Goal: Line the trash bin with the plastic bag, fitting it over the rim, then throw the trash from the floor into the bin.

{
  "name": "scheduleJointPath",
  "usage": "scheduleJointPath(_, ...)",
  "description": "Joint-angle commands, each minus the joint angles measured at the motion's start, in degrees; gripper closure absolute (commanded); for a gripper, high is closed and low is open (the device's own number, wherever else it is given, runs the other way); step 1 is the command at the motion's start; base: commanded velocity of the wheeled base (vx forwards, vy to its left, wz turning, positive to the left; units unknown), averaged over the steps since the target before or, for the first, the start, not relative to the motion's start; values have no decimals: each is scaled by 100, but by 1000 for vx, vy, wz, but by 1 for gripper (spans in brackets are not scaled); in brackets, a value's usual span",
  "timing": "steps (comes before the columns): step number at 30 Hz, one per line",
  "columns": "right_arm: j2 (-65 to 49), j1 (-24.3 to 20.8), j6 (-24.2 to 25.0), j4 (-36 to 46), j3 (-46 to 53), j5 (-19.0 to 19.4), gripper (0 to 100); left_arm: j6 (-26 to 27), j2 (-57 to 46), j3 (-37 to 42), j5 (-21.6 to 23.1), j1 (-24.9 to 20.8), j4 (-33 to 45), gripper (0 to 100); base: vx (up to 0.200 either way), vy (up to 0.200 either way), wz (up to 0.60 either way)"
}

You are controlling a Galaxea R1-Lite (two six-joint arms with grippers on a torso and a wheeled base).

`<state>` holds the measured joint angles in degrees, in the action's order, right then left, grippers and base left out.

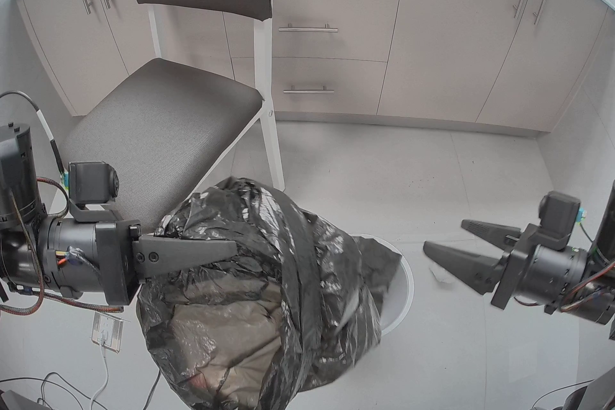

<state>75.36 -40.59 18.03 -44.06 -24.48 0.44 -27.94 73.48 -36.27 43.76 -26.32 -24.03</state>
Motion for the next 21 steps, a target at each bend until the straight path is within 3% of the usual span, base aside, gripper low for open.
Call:
scheduleJointPath(1, 1174, -766, 25, -507, 154, -18, 0, 26, 149, 85, 27, -383, -480, 100, 0, 0, 0)
scheduleJointPath(10, 1446, -1407, 34, -1052, 382, -9, 0, -598, 799, 14, 18, -356, -1412, 100, 0, 0, 0)
scheduleJointPath(11, 1437, -1627, 43, -1061, 426, -9, 0, -994, 1054, 14, -8, -312, -1702, 100, 0, 0, 0)
scheduleJointPath(16, 1402, -1776, 52, -1061, 426, -9, 0, -1557, 1318, 14, -17, -207, -2036, 100, 0, 0, 0)
scheduleJointPath(21, 1402, -1785, 913, -1096, 251, 18, 0, -1811, 1405, 67, 1, -242, -2255, 100, 0, 0, 0)
